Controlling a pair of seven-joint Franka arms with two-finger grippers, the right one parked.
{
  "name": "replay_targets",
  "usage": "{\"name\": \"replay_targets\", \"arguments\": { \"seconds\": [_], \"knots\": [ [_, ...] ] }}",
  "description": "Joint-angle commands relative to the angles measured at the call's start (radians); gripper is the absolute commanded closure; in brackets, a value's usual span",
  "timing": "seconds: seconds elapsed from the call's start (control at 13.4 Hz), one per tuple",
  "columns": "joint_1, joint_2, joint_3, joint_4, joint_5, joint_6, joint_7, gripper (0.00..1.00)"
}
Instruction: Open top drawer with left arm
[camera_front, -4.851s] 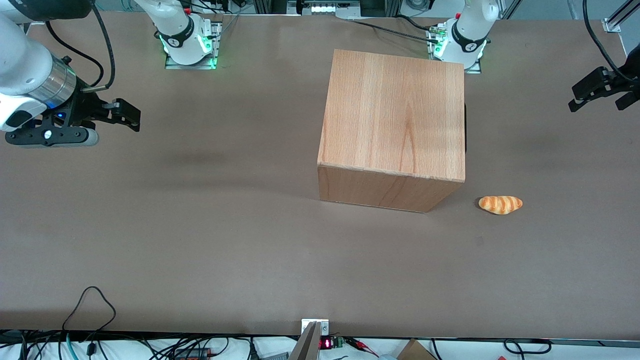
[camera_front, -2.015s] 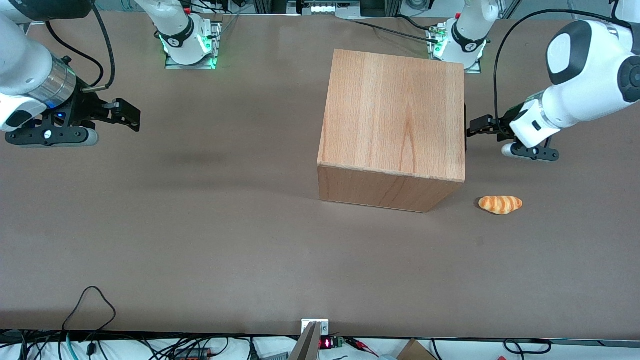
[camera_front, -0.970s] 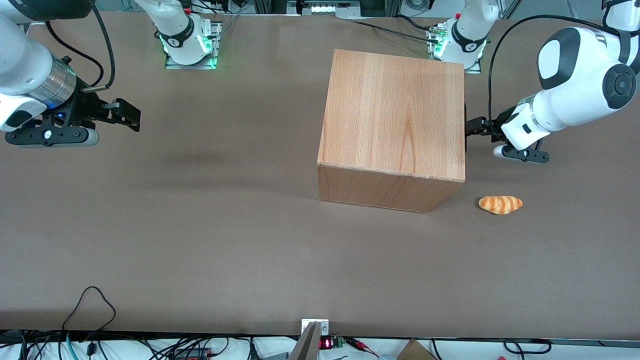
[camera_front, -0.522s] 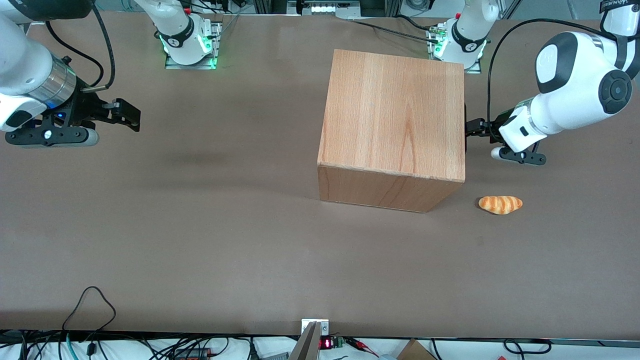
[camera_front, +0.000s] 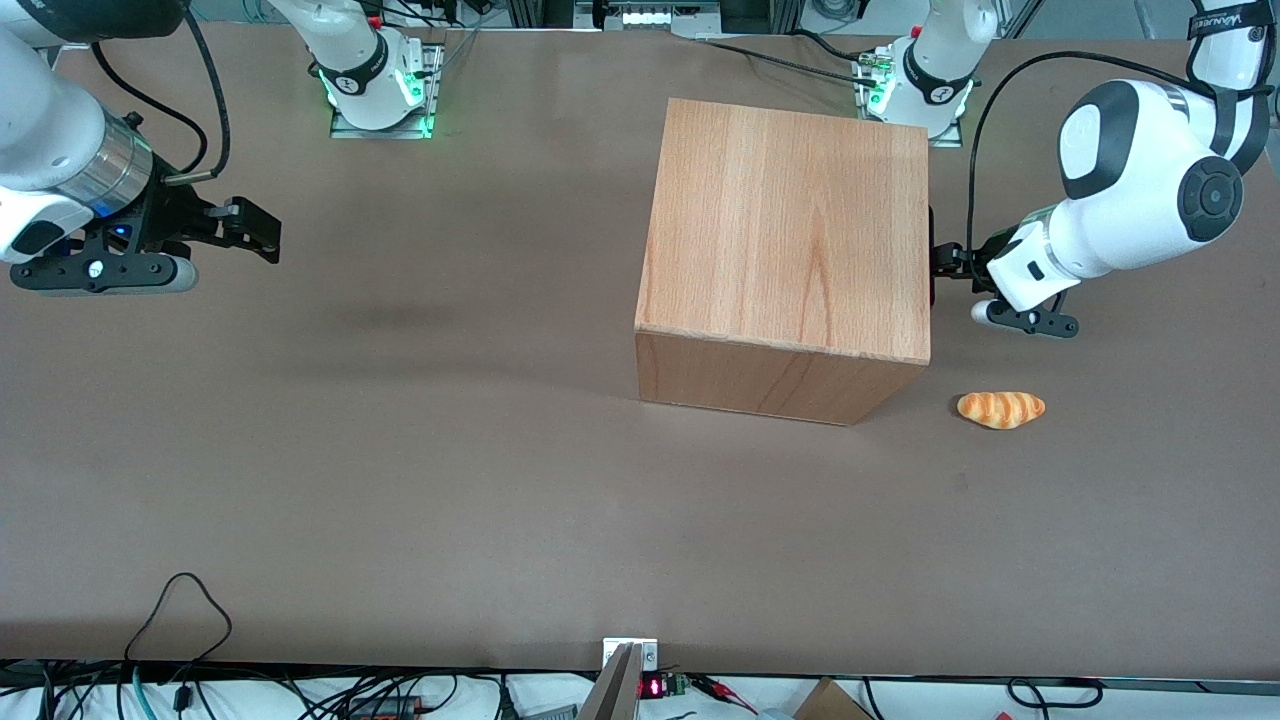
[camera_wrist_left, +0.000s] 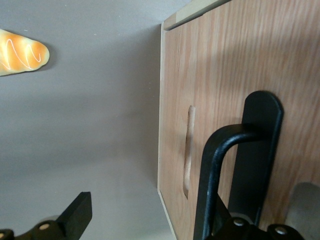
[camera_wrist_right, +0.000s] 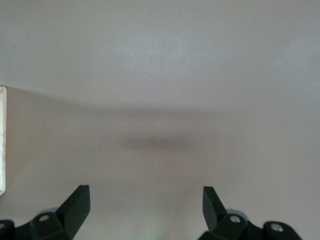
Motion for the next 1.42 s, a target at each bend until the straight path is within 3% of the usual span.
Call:
{"name": "replay_targets", "arguments": {
  "seconds": [0.0,0.52,1.34],
  "knots": [
    [0.031,0.002,0.000,-0.008,-0.016,0.010,0.042,0.00],
    [0.067,0.009,0.007,0.001,0.029,0.010,0.042,0.00],
    [0.209,0.015,0.007,0.027,0.093,0.009,0.044,0.00]
  ]
}}
